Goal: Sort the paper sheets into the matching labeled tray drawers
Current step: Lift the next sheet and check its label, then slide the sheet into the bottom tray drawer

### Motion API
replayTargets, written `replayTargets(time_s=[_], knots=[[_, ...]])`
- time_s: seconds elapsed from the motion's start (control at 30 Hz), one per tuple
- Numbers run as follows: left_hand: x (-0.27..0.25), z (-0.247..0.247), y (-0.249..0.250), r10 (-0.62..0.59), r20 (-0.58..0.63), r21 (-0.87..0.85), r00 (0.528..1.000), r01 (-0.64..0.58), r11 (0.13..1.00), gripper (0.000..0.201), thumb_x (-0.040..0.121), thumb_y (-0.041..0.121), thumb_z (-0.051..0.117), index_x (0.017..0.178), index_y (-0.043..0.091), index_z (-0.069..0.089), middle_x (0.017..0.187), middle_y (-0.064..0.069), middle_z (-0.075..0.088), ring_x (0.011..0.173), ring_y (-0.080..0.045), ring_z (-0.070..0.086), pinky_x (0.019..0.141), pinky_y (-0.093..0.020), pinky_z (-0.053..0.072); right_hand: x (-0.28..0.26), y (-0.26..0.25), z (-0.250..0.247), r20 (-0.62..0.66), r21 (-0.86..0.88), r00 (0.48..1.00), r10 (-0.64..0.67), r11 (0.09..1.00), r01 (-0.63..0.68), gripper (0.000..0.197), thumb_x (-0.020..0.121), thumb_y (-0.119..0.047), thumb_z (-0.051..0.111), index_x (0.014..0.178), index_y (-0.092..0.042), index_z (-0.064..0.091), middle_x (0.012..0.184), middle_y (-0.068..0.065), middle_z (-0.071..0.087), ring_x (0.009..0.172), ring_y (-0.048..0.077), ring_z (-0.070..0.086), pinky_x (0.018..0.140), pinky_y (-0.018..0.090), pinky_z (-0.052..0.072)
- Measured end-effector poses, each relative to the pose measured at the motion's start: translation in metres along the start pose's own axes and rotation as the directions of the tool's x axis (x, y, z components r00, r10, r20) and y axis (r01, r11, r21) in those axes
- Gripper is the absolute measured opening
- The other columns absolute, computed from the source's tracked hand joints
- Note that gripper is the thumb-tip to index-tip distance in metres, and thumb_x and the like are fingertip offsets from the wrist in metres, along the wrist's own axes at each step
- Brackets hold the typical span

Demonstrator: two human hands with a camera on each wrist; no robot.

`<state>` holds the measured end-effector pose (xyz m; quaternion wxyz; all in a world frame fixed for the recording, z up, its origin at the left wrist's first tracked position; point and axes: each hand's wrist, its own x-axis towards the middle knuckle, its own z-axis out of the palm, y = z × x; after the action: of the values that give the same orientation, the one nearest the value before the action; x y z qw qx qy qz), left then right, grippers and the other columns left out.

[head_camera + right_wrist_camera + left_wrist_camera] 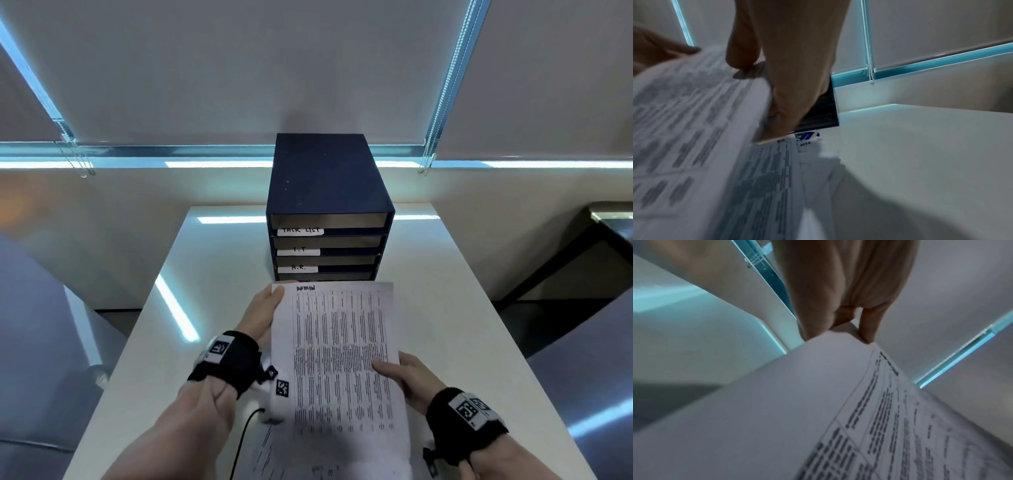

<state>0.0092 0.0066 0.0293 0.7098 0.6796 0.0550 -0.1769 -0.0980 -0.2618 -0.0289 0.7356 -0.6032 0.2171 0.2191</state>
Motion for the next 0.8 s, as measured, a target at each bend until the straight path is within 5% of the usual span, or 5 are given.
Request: replayTargets(time_s=[0.17, 0.47, 0.6, 0.7, 0.8], knots=[[0.008, 0.002, -0.004, -0.092, -0.017, -0.105, 0.996, 0.090, 0.990, 0.036, 0.103, 0.018, 0.032, 0.127, -0.002, 0.052, 0.122, -0.025, 0.060, 0.108, -0.033, 0.059, 0.099, -0.045, 0.044, -0.012, -0.003, -0.002, 0.061, 0.080, 0.998, -0.026, 0.997, 0.021, 0.027, 0.090, 0.002, 0.055, 0.117, 0.001, 0.059, 0.110, 0.017, 0.071, 0.100, 0.029, 0.069, 0.074, 0.031, 0.057], [0.033, 0.003, -0.020, -0.145, -0.138, -0.136, 0.980, 0.127, 0.983, 0.033, 0.102, 0.014, 0.035, 0.124, -0.003, 0.053, 0.115, -0.024, 0.061, 0.089, -0.027, 0.061, 0.080, -0.035, 0.049, -0.001, 0.039, -0.003, -0.125, 0.097, 0.992, 0.022, 0.995, -0.010, 0.051, 0.090, 0.000, 0.053, 0.139, -0.009, 0.039, 0.134, 0.017, 0.055, 0.119, 0.033, 0.054, 0.108, 0.052, 0.038], [0.043, 0.005, -0.044, -0.228, -0.213, -0.033, 0.950, 0.227, 0.973, 0.050, 0.098, 0.023, 0.049, 0.139, -0.001, 0.037, 0.140, -0.021, 0.046, 0.121, -0.027, 0.051, 0.098, -0.033, 0.040, 0.020, 0.042, 0.003, -0.230, 0.034, 0.965, 0.124, 0.992, -0.119, 0.064, 0.093, 0.003, 0.049, 0.150, -0.005, 0.021, 0.131, 0.012, 0.057, 0.126, 0.032, 0.047, 0.118, 0.039, 0.022], [0.042, 0.004, -0.059, -0.300, -0.180, 0.012, 0.937, 0.307, 0.952, 0.025, 0.097, 0.013, 0.049, 0.117, -0.002, 0.048, 0.078, -0.014, 0.065, 0.064, -0.006, 0.065, 0.061, -0.013, 0.047, 0.052, 0.024, -0.003, -0.240, -0.011, 0.957, 0.165, 0.985, -0.173, 0.067, 0.091, 0.002, 0.051, 0.150, -0.003, 0.020, 0.140, 0.014, 0.047, 0.130, 0.035, 0.043, 0.117, 0.044, 0.026], [0.041, 0.003, -0.065, -0.368, -0.149, -0.028, 0.918, 0.369, 0.929, 0.017, 0.098, 0.005, 0.044, 0.108, -0.005, 0.053, 0.036, 0.004, 0.046, 0.026, -0.006, 0.041, 0.032, -0.011, 0.034, 0.087, 0.002, -0.008, -0.244, -0.097, 0.957, 0.155, 0.978, -0.183, 0.068, 0.089, 0.000, 0.056, 0.148, -0.002, 0.024, 0.151, 0.011, 0.031, 0.139, 0.033, 0.033, 0.117, 0.044, 0.026]])
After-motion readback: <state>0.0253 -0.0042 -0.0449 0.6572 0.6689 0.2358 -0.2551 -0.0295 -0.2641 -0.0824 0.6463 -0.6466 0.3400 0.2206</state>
